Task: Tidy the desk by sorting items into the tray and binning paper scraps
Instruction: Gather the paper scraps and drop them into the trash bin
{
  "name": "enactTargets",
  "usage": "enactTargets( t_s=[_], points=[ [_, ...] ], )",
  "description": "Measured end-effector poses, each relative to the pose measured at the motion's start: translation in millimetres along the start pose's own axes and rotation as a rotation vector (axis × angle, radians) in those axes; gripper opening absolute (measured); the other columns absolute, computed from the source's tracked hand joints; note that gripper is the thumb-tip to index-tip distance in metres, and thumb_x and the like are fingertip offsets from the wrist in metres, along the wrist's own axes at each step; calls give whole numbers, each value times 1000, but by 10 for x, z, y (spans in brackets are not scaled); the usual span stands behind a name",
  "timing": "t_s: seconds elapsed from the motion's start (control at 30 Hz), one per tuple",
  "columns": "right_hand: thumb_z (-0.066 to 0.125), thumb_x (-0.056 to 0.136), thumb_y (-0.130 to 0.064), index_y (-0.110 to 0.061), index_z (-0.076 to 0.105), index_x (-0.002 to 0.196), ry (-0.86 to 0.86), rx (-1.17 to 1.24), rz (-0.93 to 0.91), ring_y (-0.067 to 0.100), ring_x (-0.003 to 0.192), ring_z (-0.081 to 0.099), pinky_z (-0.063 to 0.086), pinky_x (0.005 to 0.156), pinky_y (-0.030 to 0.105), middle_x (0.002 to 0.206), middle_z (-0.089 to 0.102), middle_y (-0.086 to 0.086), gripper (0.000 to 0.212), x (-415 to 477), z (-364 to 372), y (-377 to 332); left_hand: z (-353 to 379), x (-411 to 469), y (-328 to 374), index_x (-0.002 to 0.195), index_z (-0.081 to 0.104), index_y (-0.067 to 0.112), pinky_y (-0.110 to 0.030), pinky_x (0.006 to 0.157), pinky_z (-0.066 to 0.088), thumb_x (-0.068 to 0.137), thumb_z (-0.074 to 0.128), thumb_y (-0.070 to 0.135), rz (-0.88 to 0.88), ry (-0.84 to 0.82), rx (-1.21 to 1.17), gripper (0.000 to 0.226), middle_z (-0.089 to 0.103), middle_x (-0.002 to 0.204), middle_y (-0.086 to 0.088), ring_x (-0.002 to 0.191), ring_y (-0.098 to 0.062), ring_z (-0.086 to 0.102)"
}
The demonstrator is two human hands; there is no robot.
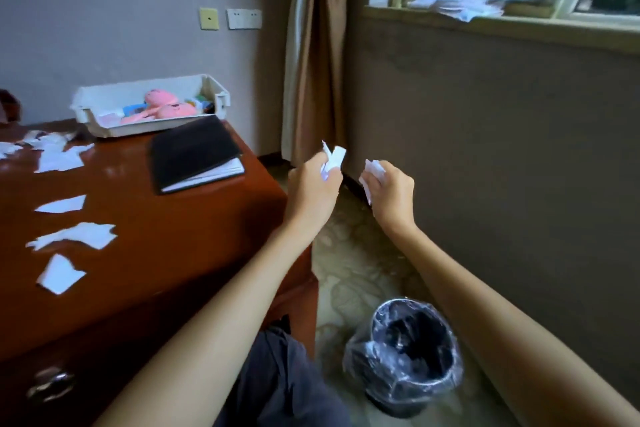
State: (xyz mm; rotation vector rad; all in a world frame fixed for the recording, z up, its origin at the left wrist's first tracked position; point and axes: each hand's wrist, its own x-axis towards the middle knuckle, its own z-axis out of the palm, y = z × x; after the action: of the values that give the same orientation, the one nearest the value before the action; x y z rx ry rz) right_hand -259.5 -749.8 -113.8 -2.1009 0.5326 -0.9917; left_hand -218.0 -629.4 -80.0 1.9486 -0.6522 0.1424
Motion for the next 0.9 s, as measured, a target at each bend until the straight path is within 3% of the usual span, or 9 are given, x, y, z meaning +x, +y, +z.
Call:
enactTargets(
  t_s=[0.07, 0.13, 0.2, 0.27, 0.33, 0.43, 0.6, 0.77, 0.9],
  points=[
    [51, 91, -5, -8, 36, 58, 12, -74, 44, 21, 61, 39, 34, 59, 32, 59, 44, 8, 36, -18, -221, 384, 410, -56, 41, 54, 35, 11, -21, 48, 41, 88, 47, 12, -19, -106, -36, 36, 50, 49, -11, 48, -14, 55],
    [51, 90, -4, -6, 37, 60, 7, -124, 118, 19, 61, 38, 31, 57, 29, 61, 45, 10, 33, -66, -394, 761, 802, -120, 23, 52, 29, 17, -25, 49, 30, 88, 46, 10, -53, -191, -49, 41, 40, 48, -2, 52, -19, 47],
    [51, 90, -5, -10, 34, 57, -6, -172, 198, 16, 60, 37, 28, 52, 22, 59, 44, 4, 38, -139, -515, 1113, 1165, -190, -36, 52, 26, 18, -28, 52, 30, 88, 46, 10, -87, -265, -42, 42, 36, 48, 0, 56, -23, 44],
    [52, 91, -8, -16, 32, 54, -36, -224, 266, 11, 57, 37, 27, 53, 22, 57, 41, -5, 43, -235, -592, 1442, 1498, -264, -128, 53, 28, 17, -16, 41, 31, 89, 43, 7, -107, -345, -25, 41, 39, 46, -1, 43, -13, 47],
    [52, 92, -9, -11, 49, 63, -93, -259, 353, 8, 61, 44, 35, 61, 26, 64, 49, -6, 29, -344, -626, 1766, 1810, -327, -255, 53, 30, 17, -12, 39, 33, 90, 42, 7, -148, -415, 0, 39, 42, 49, -2, 42, -12, 47],
    [52, 92, -9, 3, 61, 87, -147, -272, 484, 20, 78, 56, 42, 68, 30, 83, 61, 9, 16, -523, -612, 2229, 2273, -382, -508, 54, 30, 18, -27, 56, 33, 91, 44, 18, -226, -500, 51, 40, 46, 61, -6, 64, -26, 45],
    [46, 93, -11, 1, 53, 77, -247, -335, 661, 30, 76, 56, 37, 60, 31, 84, 61, 18, 21, -771, -466, 2922, 2843, -484, -865, 83, 54, 2, -34, 67, 34, 90, 42, 11, -291, -677, 171, 17, 59, 88, -20, 90, -34, 49],
    [42, 92, -5, 5, 57, 86, -351, -371, 758, 31, 80, 56, 38, 66, 33, 89, 63, 19, 19, -888, -269, 3397, 3317, -591, -1320, 72, 46, 10, -33, 61, 32, 89, 43, 13, -347, -792, 258, 17, 62, 89, -25, 80, -39, 51],
    [41, 95, -8, -3, 45, 69, -438, -398, 818, 30, 76, 49, 26, 60, 28, 73, 55, 14, 26, -939, -131, 3685, 3536, -648, -1616, 75, 52, 1, -38, 65, 41, 88, 46, 11, -415, -860, 310, 17, 62, 92, -28, 87, -42, 55]
  ],
)
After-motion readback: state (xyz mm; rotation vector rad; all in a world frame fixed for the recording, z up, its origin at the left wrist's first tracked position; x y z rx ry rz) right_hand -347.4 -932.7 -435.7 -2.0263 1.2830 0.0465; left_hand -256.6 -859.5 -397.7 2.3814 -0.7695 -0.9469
